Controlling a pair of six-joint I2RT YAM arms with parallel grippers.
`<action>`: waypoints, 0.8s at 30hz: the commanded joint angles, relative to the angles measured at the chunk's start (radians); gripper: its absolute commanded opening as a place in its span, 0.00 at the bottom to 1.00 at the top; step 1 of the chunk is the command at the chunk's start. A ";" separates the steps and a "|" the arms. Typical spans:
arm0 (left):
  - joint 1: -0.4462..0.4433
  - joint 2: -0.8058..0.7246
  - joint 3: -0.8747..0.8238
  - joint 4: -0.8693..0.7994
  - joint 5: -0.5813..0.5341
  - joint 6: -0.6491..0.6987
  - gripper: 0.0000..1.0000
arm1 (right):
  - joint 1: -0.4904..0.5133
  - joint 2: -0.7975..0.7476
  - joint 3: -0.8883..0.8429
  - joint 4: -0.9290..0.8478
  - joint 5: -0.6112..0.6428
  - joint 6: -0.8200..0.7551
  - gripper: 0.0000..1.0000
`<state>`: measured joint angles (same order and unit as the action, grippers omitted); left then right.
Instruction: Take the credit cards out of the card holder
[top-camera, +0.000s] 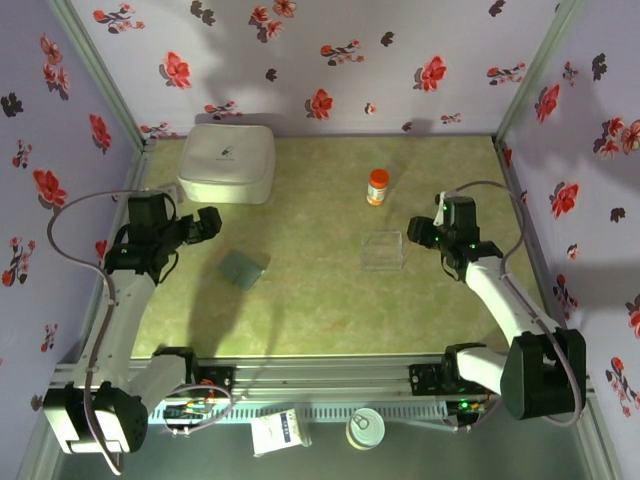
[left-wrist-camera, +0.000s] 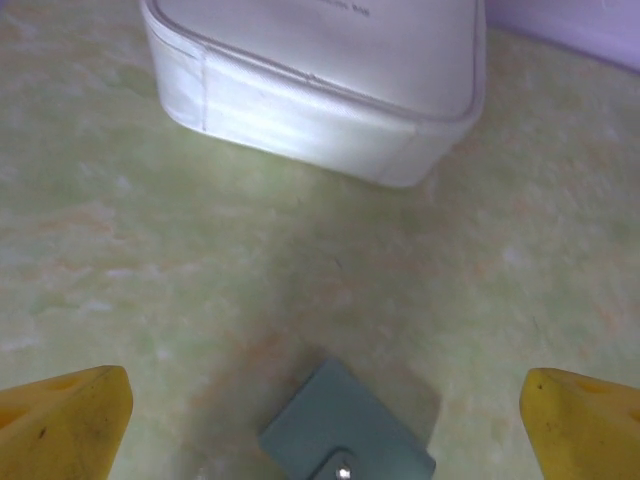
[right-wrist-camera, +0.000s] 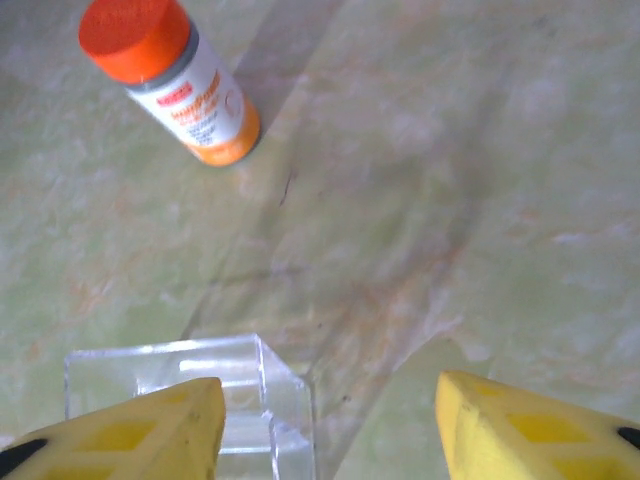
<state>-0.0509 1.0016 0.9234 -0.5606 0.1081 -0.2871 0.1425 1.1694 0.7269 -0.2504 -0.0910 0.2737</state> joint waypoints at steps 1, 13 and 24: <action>-0.005 0.027 0.009 -0.146 0.055 0.103 1.00 | 0.011 0.037 0.023 -0.107 -0.080 0.005 0.55; -0.004 0.043 -0.042 -0.121 0.043 0.147 1.00 | 0.086 0.162 0.066 -0.139 -0.075 0.020 0.28; 0.009 0.054 -0.038 -0.119 0.045 0.144 1.00 | 0.118 0.253 0.094 -0.112 -0.051 0.044 0.23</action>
<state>-0.0494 1.0500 0.8909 -0.6670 0.1406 -0.1684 0.2455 1.4059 0.7902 -0.3687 -0.1604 0.3000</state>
